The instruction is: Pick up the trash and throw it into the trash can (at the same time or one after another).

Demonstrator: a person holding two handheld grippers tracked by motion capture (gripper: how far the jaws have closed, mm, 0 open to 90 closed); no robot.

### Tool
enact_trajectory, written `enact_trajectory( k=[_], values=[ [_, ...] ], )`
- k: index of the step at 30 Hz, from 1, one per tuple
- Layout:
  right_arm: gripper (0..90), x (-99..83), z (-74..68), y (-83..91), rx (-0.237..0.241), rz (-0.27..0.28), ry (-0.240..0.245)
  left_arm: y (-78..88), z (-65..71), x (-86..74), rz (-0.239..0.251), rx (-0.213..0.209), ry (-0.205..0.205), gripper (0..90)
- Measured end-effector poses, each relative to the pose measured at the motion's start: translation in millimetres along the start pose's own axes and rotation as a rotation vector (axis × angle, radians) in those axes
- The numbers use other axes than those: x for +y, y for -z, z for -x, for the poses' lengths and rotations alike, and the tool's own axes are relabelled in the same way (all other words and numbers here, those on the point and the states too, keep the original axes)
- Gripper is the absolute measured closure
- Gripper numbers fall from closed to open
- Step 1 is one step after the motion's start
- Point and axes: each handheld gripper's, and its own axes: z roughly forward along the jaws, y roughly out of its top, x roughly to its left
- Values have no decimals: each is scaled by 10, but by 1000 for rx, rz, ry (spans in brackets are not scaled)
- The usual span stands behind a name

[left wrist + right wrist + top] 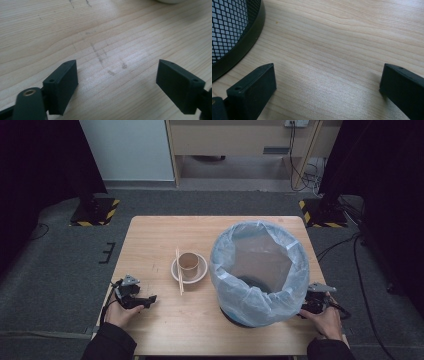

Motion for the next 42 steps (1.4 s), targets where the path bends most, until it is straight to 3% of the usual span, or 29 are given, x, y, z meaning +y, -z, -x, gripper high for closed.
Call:
enact_trajectory(
  k=[2, 3, 5, 12, 20, 30, 36, 42],
  values=[
    [8, 0, 2, -1, 1, 0, 1, 29, -2, 13, 17, 6, 8, 181],
    [8, 1, 4, -1, 3, 0, 3, 88, -7, 38, 64, 14, 35, 181],
    [8, 1, 4, -1, 4, 0, 4, 146, -7, 60, 102, 29, 49, 180],
    [8, 1, 6, -2, 4, 1, 5, 271, -17, 95, 176, 43, 85, 170],
    [8, 1, 6, -2, 4, 1, 5, 351, 125, 188, 255, 7, 36, 197],
    [8, 0, 5, -2, 4, 1, 5, 408, 427, 336, 357, -4, 28, 229],
    [8, 1, 7, -3, 6, 1, 6, 370, 545, 415, 373, -17, 33, 252],
    [8, 5, 5, -5, 7, 0, 3, 206, 707, 479, 335, -33, 14, 278]
  ],
)
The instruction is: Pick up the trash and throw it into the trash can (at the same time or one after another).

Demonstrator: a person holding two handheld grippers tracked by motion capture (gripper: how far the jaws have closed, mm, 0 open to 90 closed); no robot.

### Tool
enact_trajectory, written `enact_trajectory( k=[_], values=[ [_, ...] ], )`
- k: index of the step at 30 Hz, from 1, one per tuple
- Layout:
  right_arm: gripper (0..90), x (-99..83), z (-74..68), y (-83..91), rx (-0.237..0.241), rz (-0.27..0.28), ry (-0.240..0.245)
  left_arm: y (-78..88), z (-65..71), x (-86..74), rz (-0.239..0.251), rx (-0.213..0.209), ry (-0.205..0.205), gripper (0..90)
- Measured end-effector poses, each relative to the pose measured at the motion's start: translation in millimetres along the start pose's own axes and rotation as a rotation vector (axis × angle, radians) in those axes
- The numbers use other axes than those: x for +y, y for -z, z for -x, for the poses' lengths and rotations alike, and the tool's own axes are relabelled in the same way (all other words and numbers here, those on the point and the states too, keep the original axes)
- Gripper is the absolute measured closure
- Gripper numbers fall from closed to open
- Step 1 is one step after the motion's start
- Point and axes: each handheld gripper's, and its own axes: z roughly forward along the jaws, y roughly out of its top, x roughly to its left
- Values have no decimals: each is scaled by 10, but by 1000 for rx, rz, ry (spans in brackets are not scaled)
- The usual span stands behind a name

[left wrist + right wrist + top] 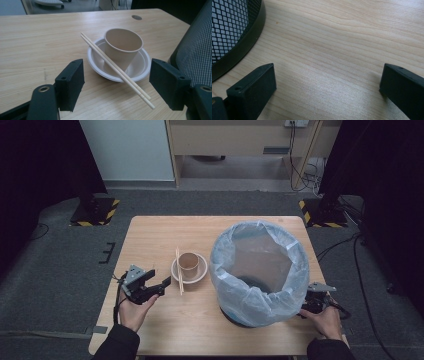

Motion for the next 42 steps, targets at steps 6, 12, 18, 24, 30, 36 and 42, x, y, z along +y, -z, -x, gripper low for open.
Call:
enact_trajectory(
  k=[6, 12, 18, 24, 30, 36, 42],
  values=[
    [8, 0, 0, 0, 0, 0, 0, -237, 106, -16, -54, -11, -25, 300],
    [8, 4, -2, -3, 1, -2, 2, -393, 92, -34, -90, 10, -29, 329],
    [8, 9, -7, -7, 1, -2, 2, -495, 101, -50, -116, 15, -32, 348],
    [8, 13, -9, -11, 2, -3, 5, -643, 113, -55, -126, 25, -36, 359],
    [8, 14, -11, -12, 4, -3, 5, -718, 89, -58, -141, 29, -55, 418],
    [8, 14, -11, -12, 4, -3, 5, -737, 62, -51, -148, 36, -66, 486],
    [8, 14, -11, -12, 4, -3, 6, -770, 36, -44, -169, 43, -78, 555]
  ],
)
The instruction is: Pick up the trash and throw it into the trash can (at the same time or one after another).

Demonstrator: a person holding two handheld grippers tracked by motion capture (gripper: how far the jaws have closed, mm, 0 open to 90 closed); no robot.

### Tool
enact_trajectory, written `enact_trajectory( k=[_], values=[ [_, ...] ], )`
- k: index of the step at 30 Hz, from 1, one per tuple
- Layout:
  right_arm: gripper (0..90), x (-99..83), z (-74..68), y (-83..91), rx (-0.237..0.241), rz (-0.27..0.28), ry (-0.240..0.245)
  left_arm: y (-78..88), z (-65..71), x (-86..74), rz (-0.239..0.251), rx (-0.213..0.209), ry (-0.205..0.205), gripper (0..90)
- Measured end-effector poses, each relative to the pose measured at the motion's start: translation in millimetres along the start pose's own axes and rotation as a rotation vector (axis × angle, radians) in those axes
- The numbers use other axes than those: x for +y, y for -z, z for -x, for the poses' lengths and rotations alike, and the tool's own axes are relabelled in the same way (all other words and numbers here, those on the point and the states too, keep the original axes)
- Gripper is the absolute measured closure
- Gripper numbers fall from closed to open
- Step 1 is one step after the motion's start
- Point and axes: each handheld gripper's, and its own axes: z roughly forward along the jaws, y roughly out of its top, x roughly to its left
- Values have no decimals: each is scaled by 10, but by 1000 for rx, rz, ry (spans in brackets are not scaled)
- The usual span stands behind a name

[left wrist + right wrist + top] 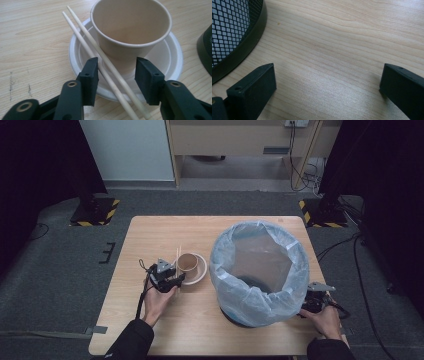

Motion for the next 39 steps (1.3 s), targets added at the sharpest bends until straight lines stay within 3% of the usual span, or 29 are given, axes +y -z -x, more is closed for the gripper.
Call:
enact_trajectory(
  k=[3, 11, 19, 27, 39],
  values=[
    [8, 0, 0, 0, 0, 0, 0, -6, 11, 6, -9, -2, -5, 613],
    [8, 0, 0, 0, 0, 0, 0, 4, -7, 20, -10, 2, -8, 667],
    [8, 0, 0, 0, 0, 0, 0, -50, -22, 32, -6, 9, -12, 637],
    [8, 0, 0, 0, 0, 0, 0, -57, -28, 47, -22, 3, -31, 785],
    [8, 0, 0, 0, 0, 0, 0, 24, -41, 97, 2, 3, -30, 794]
  ],
)
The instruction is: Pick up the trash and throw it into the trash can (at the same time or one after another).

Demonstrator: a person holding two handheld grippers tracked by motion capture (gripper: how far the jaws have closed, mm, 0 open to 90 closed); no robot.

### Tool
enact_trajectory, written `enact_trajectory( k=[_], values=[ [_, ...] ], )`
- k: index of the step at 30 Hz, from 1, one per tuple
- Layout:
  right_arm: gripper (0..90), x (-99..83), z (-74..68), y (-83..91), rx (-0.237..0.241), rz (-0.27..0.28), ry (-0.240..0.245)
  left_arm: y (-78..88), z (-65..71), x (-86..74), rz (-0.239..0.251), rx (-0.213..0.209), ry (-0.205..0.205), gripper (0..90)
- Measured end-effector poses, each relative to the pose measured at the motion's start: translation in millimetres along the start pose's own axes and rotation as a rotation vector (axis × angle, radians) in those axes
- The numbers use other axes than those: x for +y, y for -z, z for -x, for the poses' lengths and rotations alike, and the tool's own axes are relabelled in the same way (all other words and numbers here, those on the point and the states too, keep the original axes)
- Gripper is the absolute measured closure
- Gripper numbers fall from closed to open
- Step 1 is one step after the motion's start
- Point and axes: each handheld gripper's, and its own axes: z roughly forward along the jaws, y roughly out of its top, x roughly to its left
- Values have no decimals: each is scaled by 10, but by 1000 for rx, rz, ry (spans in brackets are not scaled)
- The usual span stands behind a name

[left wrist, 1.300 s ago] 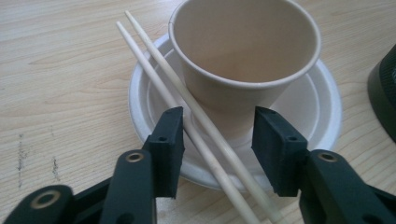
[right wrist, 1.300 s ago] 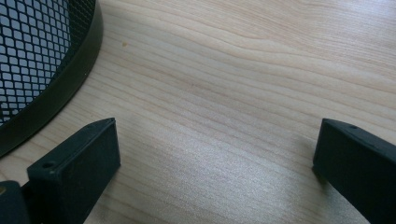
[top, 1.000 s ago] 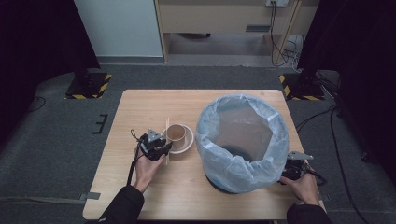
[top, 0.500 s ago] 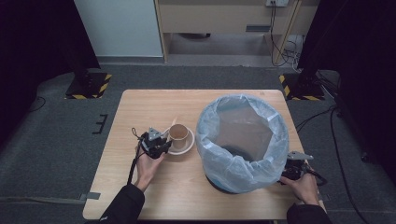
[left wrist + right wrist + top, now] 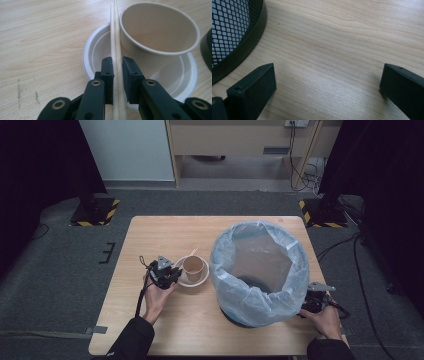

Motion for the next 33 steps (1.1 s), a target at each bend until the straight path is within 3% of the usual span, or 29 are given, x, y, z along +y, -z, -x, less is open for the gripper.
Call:
enact_trajectory(
  k=[16, 29, 33],
  values=[
    [8, 0, 0, 0, 0, 0, 0, 299, -145, 127, 135, -12, 64, 793],
    [8, 0, 0, 0, 0, 0, 0, 831, -253, 370, 364, -34, 115, 794],
    [8, 0, 0, 0, 0, 0, 0, 947, -263, 427, 414, -37, 119, 794]
  ],
)
